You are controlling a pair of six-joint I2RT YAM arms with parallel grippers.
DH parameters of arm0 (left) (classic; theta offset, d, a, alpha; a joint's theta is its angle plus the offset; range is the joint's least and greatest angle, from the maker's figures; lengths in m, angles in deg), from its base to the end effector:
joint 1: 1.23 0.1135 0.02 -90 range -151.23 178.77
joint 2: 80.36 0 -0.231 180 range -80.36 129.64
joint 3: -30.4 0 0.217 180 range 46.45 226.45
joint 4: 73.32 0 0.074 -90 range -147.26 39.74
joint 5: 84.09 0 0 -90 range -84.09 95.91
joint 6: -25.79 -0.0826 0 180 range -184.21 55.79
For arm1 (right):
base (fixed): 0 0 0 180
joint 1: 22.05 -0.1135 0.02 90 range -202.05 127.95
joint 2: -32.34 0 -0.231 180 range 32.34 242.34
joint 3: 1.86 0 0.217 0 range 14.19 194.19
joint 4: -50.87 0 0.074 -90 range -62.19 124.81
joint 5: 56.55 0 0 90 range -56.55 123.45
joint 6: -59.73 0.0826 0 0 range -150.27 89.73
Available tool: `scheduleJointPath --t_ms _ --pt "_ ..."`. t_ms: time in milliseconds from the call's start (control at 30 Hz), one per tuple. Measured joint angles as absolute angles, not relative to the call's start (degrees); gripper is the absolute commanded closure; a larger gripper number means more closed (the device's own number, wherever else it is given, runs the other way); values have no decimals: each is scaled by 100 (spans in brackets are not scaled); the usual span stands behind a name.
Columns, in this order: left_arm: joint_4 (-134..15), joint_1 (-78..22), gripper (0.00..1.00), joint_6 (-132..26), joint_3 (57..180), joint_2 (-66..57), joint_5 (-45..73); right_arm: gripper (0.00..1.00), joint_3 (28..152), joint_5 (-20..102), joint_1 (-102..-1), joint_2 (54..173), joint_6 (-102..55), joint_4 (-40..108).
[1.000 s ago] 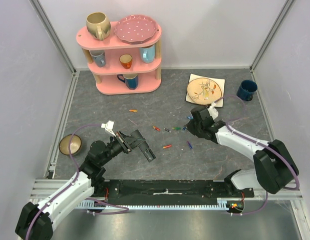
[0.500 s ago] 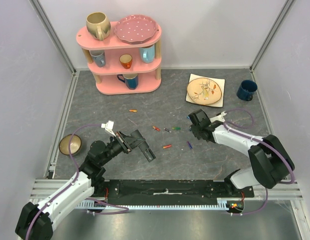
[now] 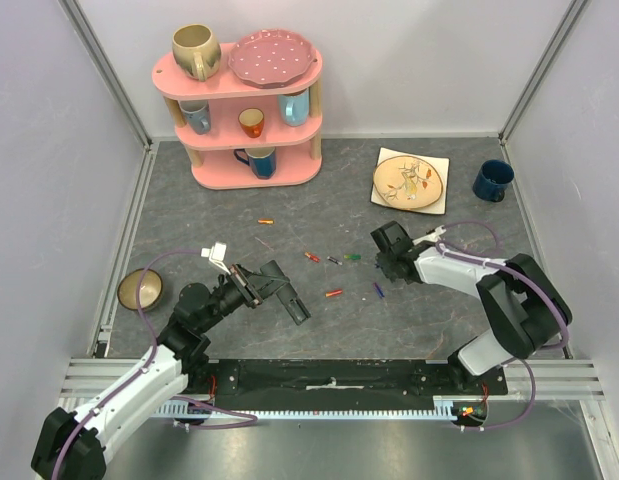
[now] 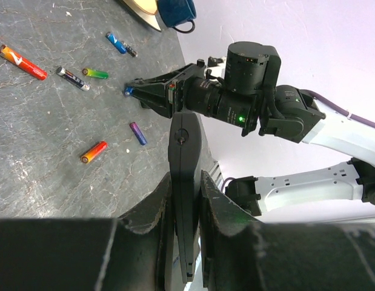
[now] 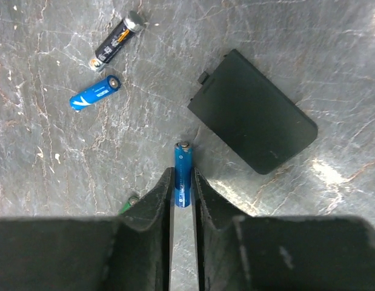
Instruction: Load the batteries into the remote control
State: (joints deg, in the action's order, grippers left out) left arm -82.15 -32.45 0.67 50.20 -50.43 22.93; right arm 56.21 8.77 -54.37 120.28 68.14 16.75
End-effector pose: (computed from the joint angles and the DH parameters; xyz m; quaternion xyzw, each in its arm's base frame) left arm 0.1468 -0.1173 0.1871 -0.1057 0.7069 -0.5849 0.3834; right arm 0.2426 0.1127 0.1023 0.5593 0.7716 0.1130 0.2809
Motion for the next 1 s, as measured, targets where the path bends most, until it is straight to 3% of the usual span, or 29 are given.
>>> scheduleJointPath --t_ms 533,700,867,1000 --pt "-8125 -3245 98 67 4981 -5047 2293 51 5903 1139 -5437 12227 6200 1850" --pt "-8048 -3245 98 67 4981 -5130 2293 47 6063 1366 -5430 11882 4904 1493" --pt "-7963 -3245 98 67 4979 -5261 2291 39 6412 1775 -5336 11476 2534 1283" --pt "-7965 -3245 98 65 4979 -5235 2293 31 6913 2175 -5294 11821 759 1194"
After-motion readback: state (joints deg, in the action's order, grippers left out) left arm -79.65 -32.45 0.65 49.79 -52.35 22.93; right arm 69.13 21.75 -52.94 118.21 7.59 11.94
